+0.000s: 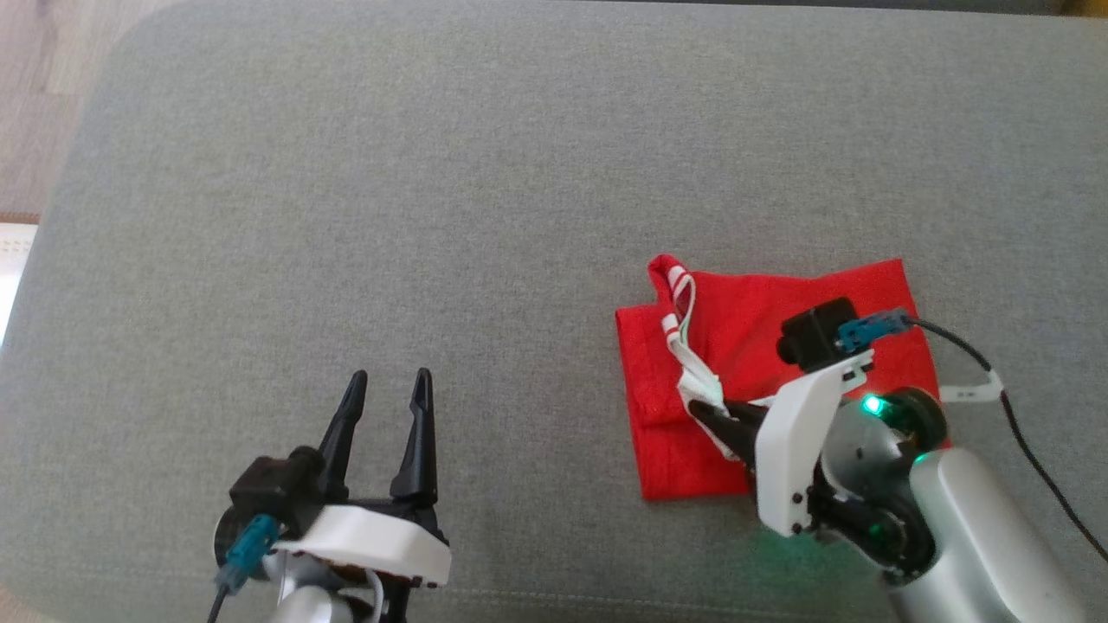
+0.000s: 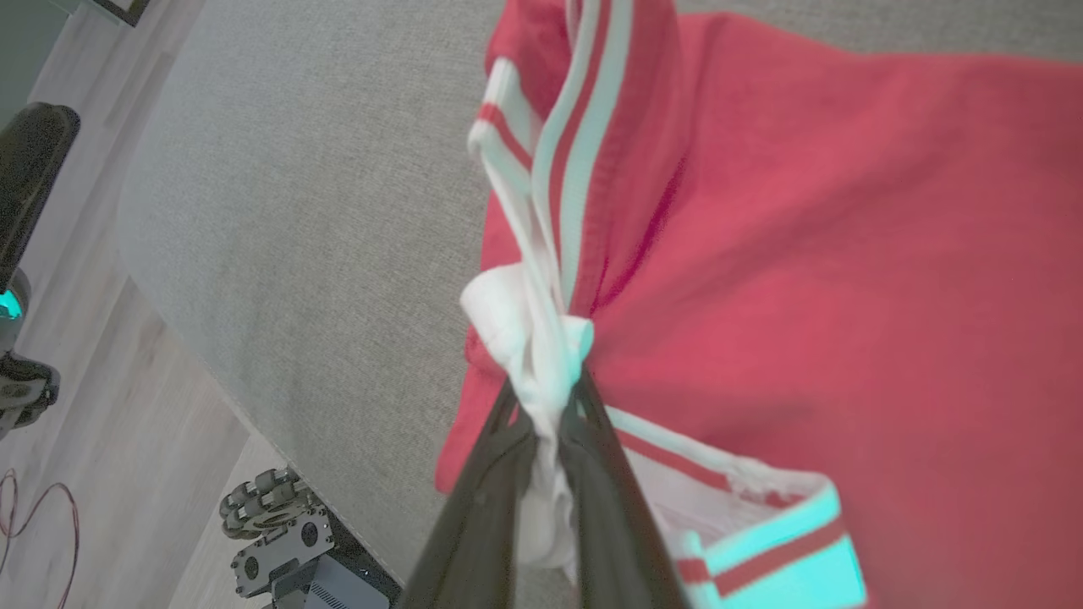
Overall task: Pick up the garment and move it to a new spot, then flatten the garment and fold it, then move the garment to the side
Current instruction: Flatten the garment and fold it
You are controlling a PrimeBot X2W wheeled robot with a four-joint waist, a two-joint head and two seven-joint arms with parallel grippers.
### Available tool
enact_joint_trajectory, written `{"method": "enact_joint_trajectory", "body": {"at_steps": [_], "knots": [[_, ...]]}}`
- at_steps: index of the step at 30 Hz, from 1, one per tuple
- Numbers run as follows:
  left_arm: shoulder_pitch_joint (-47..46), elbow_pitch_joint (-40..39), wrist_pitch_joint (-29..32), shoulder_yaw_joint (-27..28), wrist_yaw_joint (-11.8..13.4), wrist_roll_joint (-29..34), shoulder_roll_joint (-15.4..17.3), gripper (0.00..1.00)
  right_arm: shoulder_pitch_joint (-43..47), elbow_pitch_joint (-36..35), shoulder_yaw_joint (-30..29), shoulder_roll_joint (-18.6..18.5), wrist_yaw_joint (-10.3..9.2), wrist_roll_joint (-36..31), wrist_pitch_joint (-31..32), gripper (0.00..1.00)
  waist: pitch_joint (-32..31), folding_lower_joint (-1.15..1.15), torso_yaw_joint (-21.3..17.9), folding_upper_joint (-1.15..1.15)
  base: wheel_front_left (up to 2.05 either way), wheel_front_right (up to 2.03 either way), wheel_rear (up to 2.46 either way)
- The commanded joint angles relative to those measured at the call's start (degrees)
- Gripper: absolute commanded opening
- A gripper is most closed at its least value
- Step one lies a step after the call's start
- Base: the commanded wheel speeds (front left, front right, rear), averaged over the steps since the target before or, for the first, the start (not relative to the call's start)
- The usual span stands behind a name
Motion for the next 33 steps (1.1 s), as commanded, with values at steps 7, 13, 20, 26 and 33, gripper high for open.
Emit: {"method": "enact_joint_trajectory", "body": {"at_steps": [7,13,20,26,33], "knots": [[-1.7,-0.7,-0.7,2.1,0.3,-0.3,-0.2,1.0,-2.2,-2.6,1.8,5.2,-0.04,1.2,-7.7,1.0,-0.8,0.0,-0.8,0.0,0.0,0.0,0.0],[-0.9,-1.3,-0.7,3.1,0.4,0.2,-0.2,1.0,-0.2,-5.8,-3.0,7.3,-0.04,-3.1,-23.8,1.0,-2.0,0.0,-2.4,0.0,0.0,0.0,0.0],[1.4,-1.8,-0.7,5.3,-0.1,1.8,-0.2,1.0,5.9,-5.3,-11.5,7.0,-0.04,-15.9,-39.7,1.0,-4.2,0.0,-6.0,0.0,0.0,0.0,0.0],[2.2,-1.9,-0.7,6.7,-1.2,3.3,-0.2,1.0,11.1,-1.3,-18.6,6.0,-0.04,-24.4,-51.0,1.0,-6.0,0.0,-7.3,0.0,0.0,0.0,0.0],[4.2,0.8,-0.7,8.8,-3.6,6.2,-0.2,1.0,15.6,6.1,-23.2,5.9,-0.04,-28.2,-60.9,1.0,-9.5,0.0,-6.4,0.0,0.0,0.0,0.0]]}}
